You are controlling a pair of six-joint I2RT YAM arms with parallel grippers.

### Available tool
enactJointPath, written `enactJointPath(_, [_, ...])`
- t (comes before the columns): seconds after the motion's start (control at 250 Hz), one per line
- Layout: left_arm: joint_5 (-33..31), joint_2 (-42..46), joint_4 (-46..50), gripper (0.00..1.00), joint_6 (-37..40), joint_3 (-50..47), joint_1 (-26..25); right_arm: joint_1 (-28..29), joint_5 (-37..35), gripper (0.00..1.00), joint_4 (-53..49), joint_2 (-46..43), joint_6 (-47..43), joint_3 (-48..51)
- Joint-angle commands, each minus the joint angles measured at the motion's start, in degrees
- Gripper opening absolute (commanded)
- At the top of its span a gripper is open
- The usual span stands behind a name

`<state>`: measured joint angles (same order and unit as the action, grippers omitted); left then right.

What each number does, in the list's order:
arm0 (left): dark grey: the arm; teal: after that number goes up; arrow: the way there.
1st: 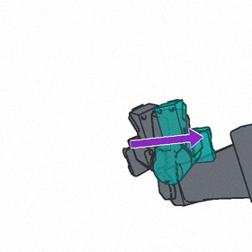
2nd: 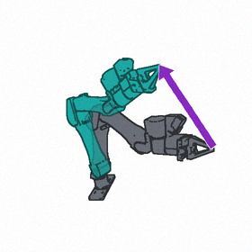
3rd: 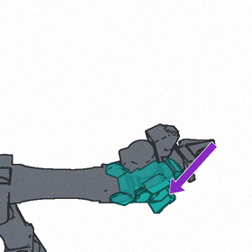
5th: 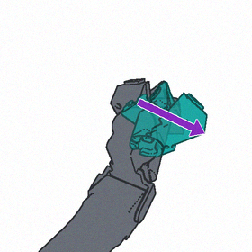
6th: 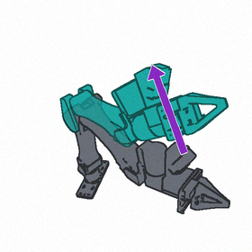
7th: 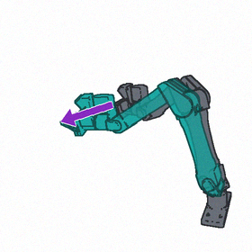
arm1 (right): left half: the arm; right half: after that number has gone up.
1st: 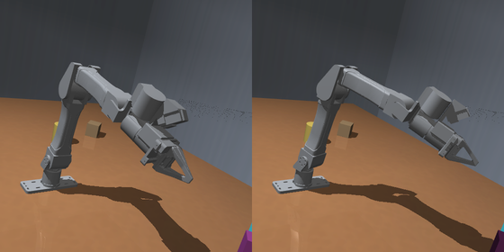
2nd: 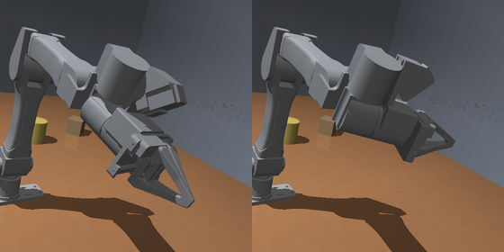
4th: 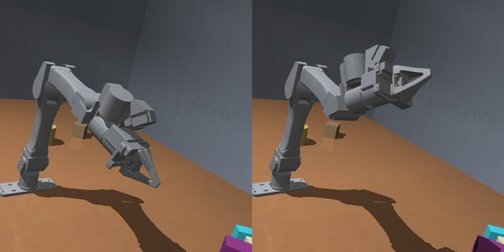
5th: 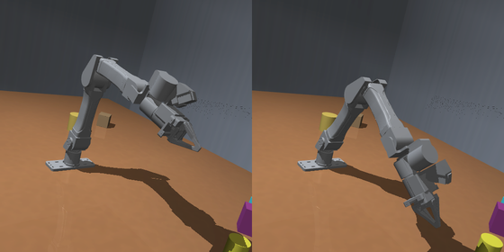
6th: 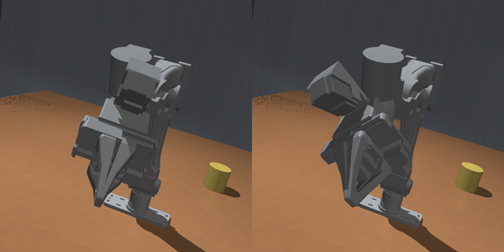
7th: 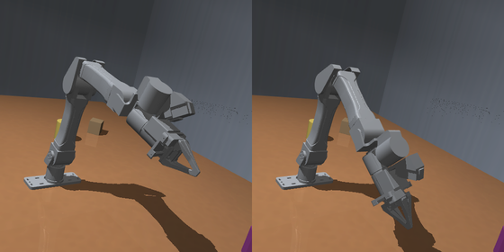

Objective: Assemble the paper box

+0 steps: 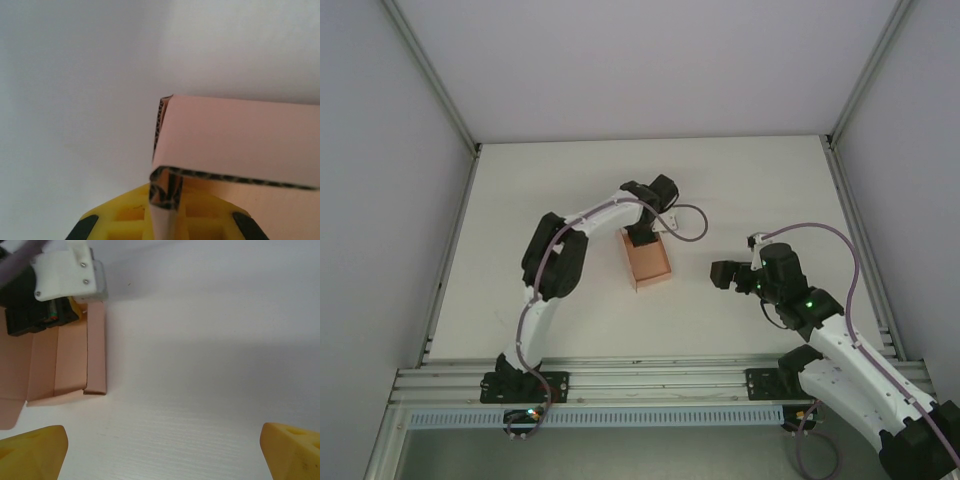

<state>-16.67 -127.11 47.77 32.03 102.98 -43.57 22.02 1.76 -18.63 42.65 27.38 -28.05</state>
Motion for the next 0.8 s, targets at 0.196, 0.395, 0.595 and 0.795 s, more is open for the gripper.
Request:
enactJointPath(0.196, [-19.84,10.42,-12.18,0.0,-15.47,-1.87,-5.5,11.12,-8.59,1.0,19.63,10.45,16.62,-0.73])
enactJointPath(0.395, [-20.01,14.58,-15.53,0.0,-20.19,-5.89,-6.71,13.48,-14.39,0.99,19.1,18.83,19.4,-6.22])
enactJointPath(0.595, [-18.0,18.88,-16.66,0.0,-26.38,-8.18,-7.16,13.79,-21.72,0.93,21.04,20.31,22.55,-6.35])
enactJointPath(0.795, [-21.55,19.94,-19.27,0.0,-29.15,-9.13,-8.36,14.45,-23.08,0.86,21.06,27.84,23.6,-10.63])
